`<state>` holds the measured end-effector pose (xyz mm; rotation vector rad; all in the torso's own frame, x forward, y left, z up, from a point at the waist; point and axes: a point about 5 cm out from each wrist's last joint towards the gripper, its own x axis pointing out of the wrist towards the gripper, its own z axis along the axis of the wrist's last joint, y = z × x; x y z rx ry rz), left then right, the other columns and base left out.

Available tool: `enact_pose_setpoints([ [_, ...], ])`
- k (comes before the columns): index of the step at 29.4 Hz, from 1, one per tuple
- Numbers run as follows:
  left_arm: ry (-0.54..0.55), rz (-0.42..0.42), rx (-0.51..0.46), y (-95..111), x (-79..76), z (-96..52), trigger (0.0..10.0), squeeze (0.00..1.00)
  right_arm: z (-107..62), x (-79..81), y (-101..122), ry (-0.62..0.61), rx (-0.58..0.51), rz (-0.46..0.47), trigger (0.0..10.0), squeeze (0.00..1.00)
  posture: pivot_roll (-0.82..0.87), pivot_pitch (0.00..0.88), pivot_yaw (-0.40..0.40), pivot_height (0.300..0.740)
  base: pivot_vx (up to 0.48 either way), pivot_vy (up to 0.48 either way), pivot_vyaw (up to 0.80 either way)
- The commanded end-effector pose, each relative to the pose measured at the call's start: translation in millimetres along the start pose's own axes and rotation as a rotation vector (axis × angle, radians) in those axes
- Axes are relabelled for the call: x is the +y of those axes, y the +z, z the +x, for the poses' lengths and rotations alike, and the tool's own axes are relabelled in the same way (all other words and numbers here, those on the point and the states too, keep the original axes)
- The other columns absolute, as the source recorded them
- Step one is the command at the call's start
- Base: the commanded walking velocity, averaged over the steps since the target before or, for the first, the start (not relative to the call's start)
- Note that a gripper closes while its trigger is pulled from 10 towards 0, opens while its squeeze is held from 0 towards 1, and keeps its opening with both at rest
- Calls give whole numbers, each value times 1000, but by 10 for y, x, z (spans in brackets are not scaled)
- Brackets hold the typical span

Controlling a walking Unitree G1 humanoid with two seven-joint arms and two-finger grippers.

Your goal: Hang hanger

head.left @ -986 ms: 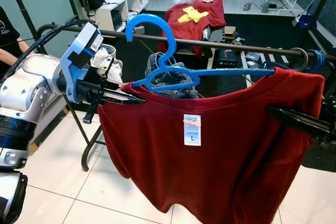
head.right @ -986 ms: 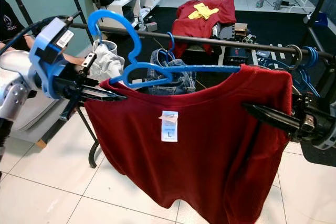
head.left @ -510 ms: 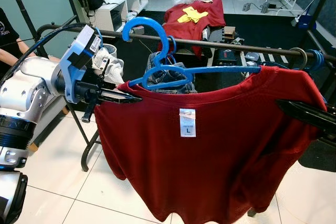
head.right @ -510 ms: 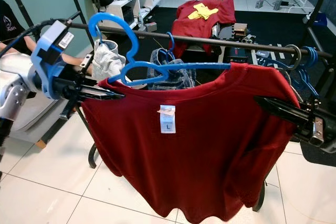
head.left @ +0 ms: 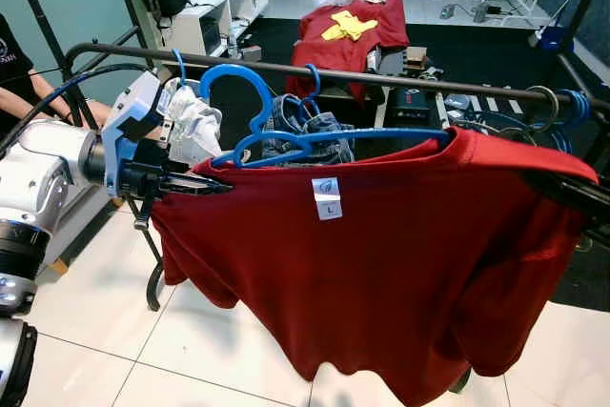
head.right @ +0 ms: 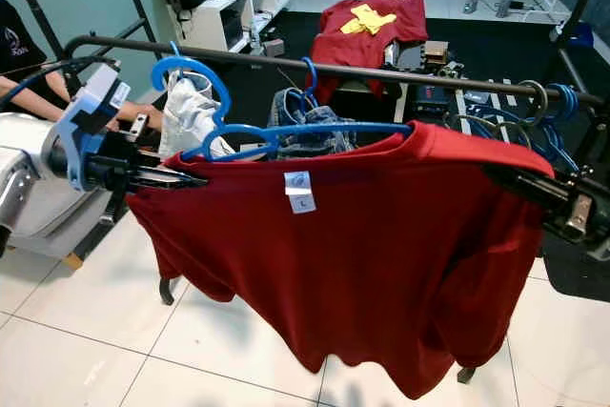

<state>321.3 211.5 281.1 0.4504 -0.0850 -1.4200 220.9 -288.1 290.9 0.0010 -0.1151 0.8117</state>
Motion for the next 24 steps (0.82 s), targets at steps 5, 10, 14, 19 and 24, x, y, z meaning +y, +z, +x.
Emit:
enact_pose_setpoints([
  [5,70,22,-171,232,15,-106,0,0,121,91,-350,4,119,84,0,0,-68,54,25,740,0,0,0],
  [10,135,24,-224,236,59,-165,0,0,218,121,-614,-35,213,149,0,0,-69,55,23,740,0,0,0],
  [14,150,24,-238,231,65,-173,0,0,248,151,-677,-31,242,164,0,0,-69,54,23,740,0,0,0],
  [19,169,12,-172,125,58,-199,0,0,276,37,-666,-120,222,144,0,0,-66,51,21,740,0,0,0],
  [24,160,-25,-143,15,11,-160,0,0,319,113,-659,-68,223,122,0,0,-69,52,21,740,0,0,0],
])
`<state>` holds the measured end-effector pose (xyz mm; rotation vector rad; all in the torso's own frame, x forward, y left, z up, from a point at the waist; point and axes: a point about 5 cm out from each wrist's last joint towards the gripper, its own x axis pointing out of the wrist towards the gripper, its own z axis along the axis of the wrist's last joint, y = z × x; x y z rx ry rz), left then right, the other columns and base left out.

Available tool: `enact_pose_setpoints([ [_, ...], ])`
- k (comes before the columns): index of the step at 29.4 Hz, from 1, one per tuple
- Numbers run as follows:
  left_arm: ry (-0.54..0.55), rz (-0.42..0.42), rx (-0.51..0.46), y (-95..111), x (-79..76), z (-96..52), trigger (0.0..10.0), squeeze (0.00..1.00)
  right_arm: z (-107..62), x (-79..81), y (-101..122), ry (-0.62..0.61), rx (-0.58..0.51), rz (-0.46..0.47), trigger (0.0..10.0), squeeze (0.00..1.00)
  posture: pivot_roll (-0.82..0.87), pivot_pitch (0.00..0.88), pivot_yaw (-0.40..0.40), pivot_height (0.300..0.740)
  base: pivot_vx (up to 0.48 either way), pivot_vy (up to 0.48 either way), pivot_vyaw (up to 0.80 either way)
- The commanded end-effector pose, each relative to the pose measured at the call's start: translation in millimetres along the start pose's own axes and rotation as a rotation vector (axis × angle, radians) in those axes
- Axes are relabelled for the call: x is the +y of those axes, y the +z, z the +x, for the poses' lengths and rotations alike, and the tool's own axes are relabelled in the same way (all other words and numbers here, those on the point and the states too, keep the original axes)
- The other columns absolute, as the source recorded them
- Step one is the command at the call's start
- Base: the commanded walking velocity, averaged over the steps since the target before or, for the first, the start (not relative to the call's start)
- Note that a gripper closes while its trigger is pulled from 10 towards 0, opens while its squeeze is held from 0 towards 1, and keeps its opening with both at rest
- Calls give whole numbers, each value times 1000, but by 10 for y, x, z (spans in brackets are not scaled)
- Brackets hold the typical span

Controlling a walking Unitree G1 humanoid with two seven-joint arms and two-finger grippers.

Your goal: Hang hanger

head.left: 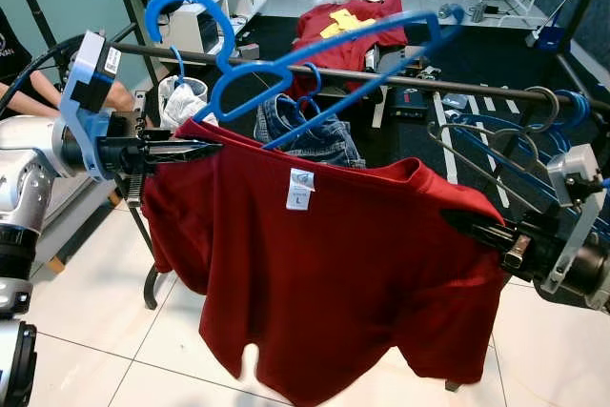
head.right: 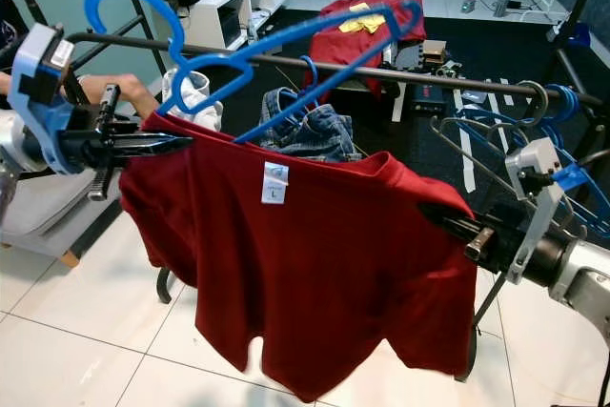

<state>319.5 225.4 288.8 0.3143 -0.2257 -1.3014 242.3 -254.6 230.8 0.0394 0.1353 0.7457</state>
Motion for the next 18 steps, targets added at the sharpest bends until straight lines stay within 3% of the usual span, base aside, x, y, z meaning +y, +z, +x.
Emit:
enact_pose_setpoints([
  [1,-21,-43,21,-144,-85,71,0,0,116,180,-153,83,74,-26,39,0,-67,52,20,740,0,0,0],
  [2,-21,-43,21,-144,-85,71,0,0,116,180,-153,83,74,-26,39,0,-67,52,20,740,0,0,0],
  [3,-32,-56,33,-202,-117,112,0,0,166,241,-209,106,95,-33,1490,0,-67,52,20,740,0,0,0],
  [4,-32,-56,33,-202,-117,112,0,0,166,241,-209,106,95,-33,1490,0,-67,52,20,740,0,0,0],
  [5,-41,-68,45,-259,-147,146,0,0,201,263,-239,108,100,-39,4549,0,-67,52,20,740,0,0,0],
  [6,-46,-76,51,-296,-168,168,0,0,219,272,-252,105,100,-42,5529,0,-67,52,22,740,0,0,0],
  [8,-49,-80,53,-313,-178,177,0,0,225,271,-255,101,99,-44,5529,0,-67,52,22,740,0,0,0],
  [9,-49,-82,54,-322,-181,182,0,0,215,284,-236,118,88,-33,10000,0,-68,53,22,740,0,0,0],
  [10,-49,-82,54,-322,-181,182,0,0,215,284,-236,118,88,-33,10000,0,-68,53,22,740,0,0,0],
  [11,-48,-81,54,-323,-176,185,0,0,193,317,-206,151,80,-33,10000,1000,-68,52,21,740,0,0,0],
  [13,-47,-80,55,-324,-172,187,0,0,178,341,-186,174,75,-34,10000,1000,-68,52,21,740,0,0,0],
  [16,-49,-67,65,-315,-162,195,0,0,-2,451,-53,292,65,-54,10000,1000,-68,52,18,740,0,0,0],
  [18,-49,-67,65,-315,-162,195,0,0,-2,451,-53,292,65,-54,10000,1000,-68,52,18,740,0,0,0],
])
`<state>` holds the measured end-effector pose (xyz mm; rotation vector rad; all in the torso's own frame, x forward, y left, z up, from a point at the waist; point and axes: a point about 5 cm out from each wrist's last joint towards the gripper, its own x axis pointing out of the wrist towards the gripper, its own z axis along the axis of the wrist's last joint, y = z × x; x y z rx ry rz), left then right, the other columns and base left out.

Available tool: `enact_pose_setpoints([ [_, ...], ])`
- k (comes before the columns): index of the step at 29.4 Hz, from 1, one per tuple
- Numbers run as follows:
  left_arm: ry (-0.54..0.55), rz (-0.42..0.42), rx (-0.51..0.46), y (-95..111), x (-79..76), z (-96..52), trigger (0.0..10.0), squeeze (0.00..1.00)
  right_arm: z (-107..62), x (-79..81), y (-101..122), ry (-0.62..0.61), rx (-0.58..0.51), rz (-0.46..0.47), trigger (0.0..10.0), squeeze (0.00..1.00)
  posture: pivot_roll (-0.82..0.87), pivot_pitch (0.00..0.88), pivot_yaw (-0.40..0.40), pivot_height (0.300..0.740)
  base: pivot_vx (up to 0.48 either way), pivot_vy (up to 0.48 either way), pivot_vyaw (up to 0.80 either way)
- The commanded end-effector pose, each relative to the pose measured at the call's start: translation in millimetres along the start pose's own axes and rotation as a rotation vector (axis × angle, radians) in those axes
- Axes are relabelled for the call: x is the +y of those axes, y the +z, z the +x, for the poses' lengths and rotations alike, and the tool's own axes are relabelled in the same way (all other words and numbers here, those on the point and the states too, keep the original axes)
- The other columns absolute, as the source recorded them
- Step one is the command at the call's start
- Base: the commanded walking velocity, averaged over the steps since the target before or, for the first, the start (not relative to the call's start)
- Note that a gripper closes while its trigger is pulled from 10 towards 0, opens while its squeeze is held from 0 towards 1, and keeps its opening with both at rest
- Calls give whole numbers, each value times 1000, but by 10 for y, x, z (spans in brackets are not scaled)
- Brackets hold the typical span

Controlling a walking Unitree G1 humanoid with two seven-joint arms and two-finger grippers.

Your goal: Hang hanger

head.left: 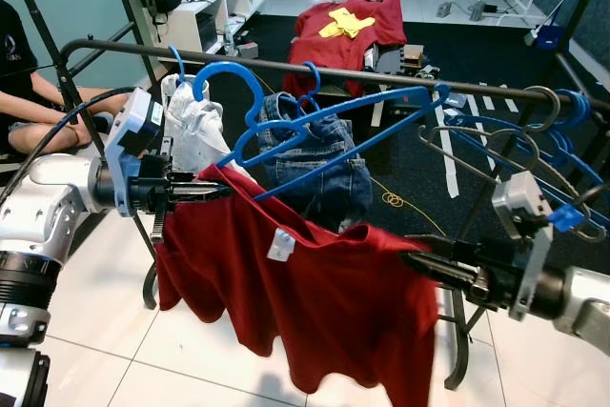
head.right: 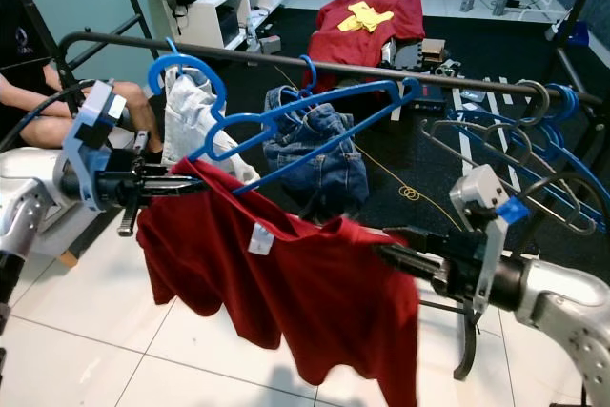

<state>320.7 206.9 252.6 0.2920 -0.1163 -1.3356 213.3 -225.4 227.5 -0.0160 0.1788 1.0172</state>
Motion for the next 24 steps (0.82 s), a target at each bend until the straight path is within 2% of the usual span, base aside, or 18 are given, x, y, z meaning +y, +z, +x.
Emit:
enact_pose_setpoints([
  [1,-12,17,14,10,-4,9,0,0,-64,76,93,51,-16,-24,10000,1000,-68,52,18,740,0,0,0],
  [2,-17,23,31,6,-6,10,0,0,-153,91,188,57,-30,-58,10000,1000,-67,53,19,740,0,0,0],
  [3,-17,23,31,6,-6,10,0,0,-153,91,188,57,-30,-58,10000,1000,-67,53,19,740,0,0,0],
  [4,-28,31,52,2,-9,14,0,0,-252,88,352,49,-78,-107,10000,1000,-69,54,21,740,0,0,0],
  [5,-28,31,52,2,-9,14,0,0,-252,88,352,49,-78,-107,10000,1000,-69,54,21,740,0,0,0],
  [7,-101,54,120,-17,-46,77,0,0,-446,77,846,23,-277,-249,10000,1000,-67,51,26,740,0,0,0],
  [10,-101,54,120,-17,-46,77,0,0,-446,77,846,23,-277,-249,10000,1000,-67,51,26,740,0,0,0],
  [11,-136,68,158,-29,-63,108,0,0,-477,76,979,13,-323,-290,10000,1000,-67,51,26,740,0,0,0],
  [12,-136,68,158,-29,-63,108,0,0,-477,76,979,13,-323,-290,10000,1000,-67,51,26,740,0,0,0],
  [13,-197,100,205,-12,-73,178,0,0,-360,46,997,-2,-261,-344,10000,1000,-58,42,32,740,0,0,0],
  [14,-197,100,205,-12,-73,178,0,0,-360,46,997,-2,-261,-344,10000,1000,-58,42,32,740,0,0,0],
  [15,-263,147,252,29,-67,262,0,0,-190,16,943,1,-148,-398,10000,514,-55,34,37,740,0,0,0],
  [16,-263,147,252,29,-67,262,0,0,-190,16,943,1,-148,-398,10000,514,-55,34,37,740,0,0,0],
  [17,-326,195,282,91,-60,354,0,0,-56,6,831,27,-23,-439,10000,0,-55,34,37,740,0,0,0],
  [18,-326,195,282,91,-60,354,0,0,-56,6,831,27,-23,-439,10000,0,-55,34,37,740,0,0,0],
  [20,-421,257,304,163,-85,525,0,0,95,26,637,101,117,-460,10000,0,-54,21,40,740,0,0,0],
  [23,-421,257,304,163,-85,525,0,0,95,26,637,101,117,-460,10000,0,-54,21,40,740,0,0,0],
  [24,-454,273,304,176,-109,593,0,0,140,42,578,132,145,-455,10000,0,-57,19,44,740,0,0,0],
])
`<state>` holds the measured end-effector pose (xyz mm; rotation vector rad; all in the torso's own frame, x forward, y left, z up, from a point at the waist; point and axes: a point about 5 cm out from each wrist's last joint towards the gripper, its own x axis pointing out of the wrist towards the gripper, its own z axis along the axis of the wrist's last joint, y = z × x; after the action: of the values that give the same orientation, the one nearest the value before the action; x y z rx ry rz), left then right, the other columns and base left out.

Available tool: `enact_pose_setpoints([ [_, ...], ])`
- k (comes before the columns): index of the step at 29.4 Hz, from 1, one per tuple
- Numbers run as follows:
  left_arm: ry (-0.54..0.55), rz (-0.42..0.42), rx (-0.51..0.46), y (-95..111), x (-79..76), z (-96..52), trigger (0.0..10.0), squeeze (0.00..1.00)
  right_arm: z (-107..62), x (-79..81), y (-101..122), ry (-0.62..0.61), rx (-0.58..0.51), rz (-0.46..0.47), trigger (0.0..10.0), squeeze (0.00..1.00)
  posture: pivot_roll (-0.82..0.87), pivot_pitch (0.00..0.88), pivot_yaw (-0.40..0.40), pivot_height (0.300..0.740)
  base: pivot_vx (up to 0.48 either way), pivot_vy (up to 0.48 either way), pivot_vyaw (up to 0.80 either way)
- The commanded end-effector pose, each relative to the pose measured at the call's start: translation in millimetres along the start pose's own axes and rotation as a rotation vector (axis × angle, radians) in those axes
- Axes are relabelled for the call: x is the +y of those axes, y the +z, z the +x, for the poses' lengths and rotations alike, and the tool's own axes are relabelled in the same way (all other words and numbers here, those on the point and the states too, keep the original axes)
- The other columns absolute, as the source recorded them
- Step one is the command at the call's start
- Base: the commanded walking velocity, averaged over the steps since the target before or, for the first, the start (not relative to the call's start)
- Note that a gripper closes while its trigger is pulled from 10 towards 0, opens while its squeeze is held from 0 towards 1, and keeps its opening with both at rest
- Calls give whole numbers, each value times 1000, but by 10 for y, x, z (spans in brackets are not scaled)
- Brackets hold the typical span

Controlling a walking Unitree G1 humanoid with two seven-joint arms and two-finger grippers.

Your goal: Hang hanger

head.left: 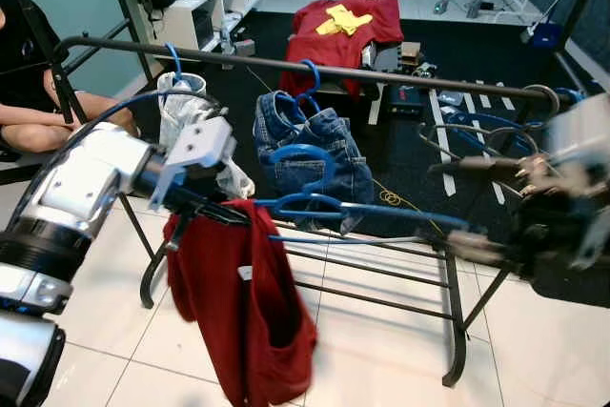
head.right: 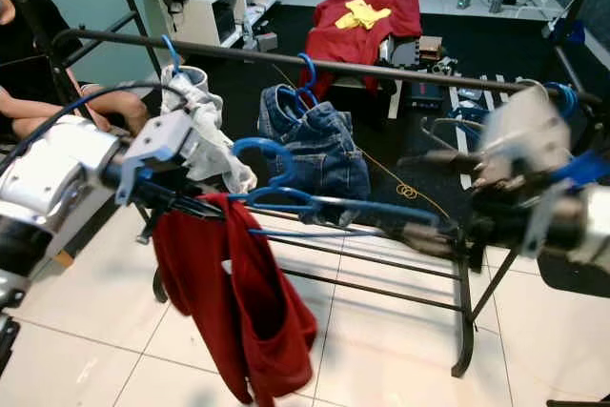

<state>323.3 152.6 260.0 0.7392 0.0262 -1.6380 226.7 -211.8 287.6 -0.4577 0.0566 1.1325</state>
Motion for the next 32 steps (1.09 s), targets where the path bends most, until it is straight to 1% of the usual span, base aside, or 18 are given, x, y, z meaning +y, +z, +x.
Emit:
enact_pose_setpoints([
  [1,-72,39,10,60,-6,61,0,0,58,52,-19,45,28,-26,10000,0,-57,19,44,740,0,0,0],
  [2,-101,64,6,109,13,139,0,0,160,83,-43,82,28,-25,10000,0,-60,15,49,740,0,0,0],
  [5,-101,64,6,109,13,139,0,0,160,83,-43,82,28,-25,10000,0,-60,15,49,740,0,0,0],
  [6,-120,84,0,156,35,195,0,0,252,92,-30,108,5,-19,10000,0,-63,13,53,740,0,0,0],
  [7,-120,84,0,156,35,195,0,0,252,92,-30,108,5,-19,10000,0,-63,13,53,740,0,0,0],
  [9,-145,111,8,204,56,249,0,0,396,36,37,108,-53,-29,10000,0,-62,13,54,740,0,0,0],
  [11,-145,111,8,204,56,249,0,0,396,36,37,108,-53,-29,10000,0,-62,13,54,740,0,0,0],
  [12,-152,116,11,211,53,259,0,0,435,10,60,100,-72,-33,10000,0,-60,12,54,740,0,0,0],
  [13,-152,116,11,211,53,259,0,0,435,10,60,100,-72,-33,10000,0,-60,12,54,740,0,0,0],
  [15,-170,136,14,249,49,285,0,0,608,-14,77,99,-112,-47,10000,0,-54,9,55,740,0,0,0],
  [16,-170,136,14,249,49,285,0,0,608,-14,77,99,-112,-47,10000,0,-54,9,55,740,0,0,0],
  [17,-179,144,13,264,49,297,0,0,690,-7,67,106,-121,-51,10000,0,-53,8,55,740,0,0,0],
  [19,-179,144,13,264,49,297,0,0,690,-7,67,106,-121,-51,10000,0,-53,8,55,740,0,0,0],
  [20,-185,149,11,275,50,308,0,0,754,8,50,118,-122,-51,10000,0,-51,8,56,740,0,0,0],
  [21,-191,156,14,283,49,312,0,0,811,11,21,120,-110,-45,0,0,-48,9,57,740,0,0,0],
  [26,-199,165,17,299,50,313,0,0,877,12,-30,119,-77,-33,0,0,-48,9,58,740,0,0,0],
  [32,-201,177,21,311,68,321,0,0,869,53,-101,143,-26,-9,0,0,-53,11,61,740,0,0,0],
])
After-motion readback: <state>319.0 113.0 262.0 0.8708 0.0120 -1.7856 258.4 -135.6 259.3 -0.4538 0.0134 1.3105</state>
